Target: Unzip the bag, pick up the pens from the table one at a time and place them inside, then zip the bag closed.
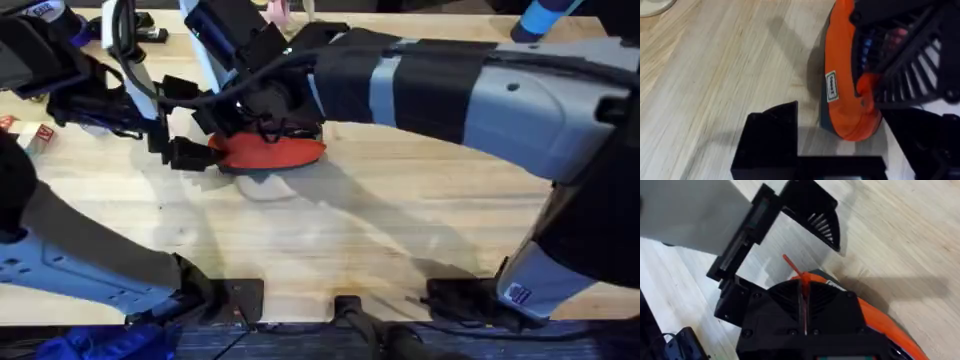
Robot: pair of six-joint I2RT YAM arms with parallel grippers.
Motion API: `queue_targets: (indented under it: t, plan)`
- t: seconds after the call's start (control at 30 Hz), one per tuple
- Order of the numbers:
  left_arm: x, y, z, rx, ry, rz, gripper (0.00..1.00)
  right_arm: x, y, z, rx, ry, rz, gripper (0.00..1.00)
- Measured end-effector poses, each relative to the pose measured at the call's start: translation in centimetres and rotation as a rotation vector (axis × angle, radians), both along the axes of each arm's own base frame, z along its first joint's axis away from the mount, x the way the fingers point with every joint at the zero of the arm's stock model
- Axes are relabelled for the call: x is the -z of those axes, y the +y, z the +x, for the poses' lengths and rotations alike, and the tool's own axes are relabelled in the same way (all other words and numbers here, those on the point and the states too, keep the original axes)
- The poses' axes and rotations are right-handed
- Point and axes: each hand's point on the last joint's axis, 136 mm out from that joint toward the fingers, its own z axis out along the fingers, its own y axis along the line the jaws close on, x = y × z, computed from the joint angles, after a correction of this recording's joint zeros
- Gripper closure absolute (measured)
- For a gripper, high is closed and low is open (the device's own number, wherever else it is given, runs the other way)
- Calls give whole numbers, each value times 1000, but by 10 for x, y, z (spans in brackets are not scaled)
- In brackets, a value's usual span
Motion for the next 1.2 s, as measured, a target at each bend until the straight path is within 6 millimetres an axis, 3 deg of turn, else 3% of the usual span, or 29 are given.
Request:
queue_targets:
  t: [0.2, 0.27, 0.4, 0.43, 0.53, 0.57, 0.83, 1.2]
  plan:
    - [0, -4, 1, -11, 26, -6, 6, 0, 0, 0, 0, 0, 0, 971]
    - [0, -4, 1, -16, 32, -8, 67, 0, 0, 0, 0, 0, 0, 971]
    - [0, -4, 0, -20, 41, -12, 331, 0, 0, 0, 1, -1, 0, 971]
    - [0, -4, -1, -22, 45, -13, 435, 0, 0, 1, 2, -1, 0, 971]
    - [0, -6, -2, -24, 51, -21, 875, 0, -2, 3, 9, -3, -1, 971]
    - [0, -6, -1, -24, 44, -23, 932, 0, -3, 5, 12, -3, -1, 971]
    - [-1, -6, 0, -23, 39, -25, 956, 5, -21, 21, 43, 14, -26, 971]
    - [-1, -7, 2, -24, 31, -29, 956, 20, -76, 51, 142, 112, -91, 971]
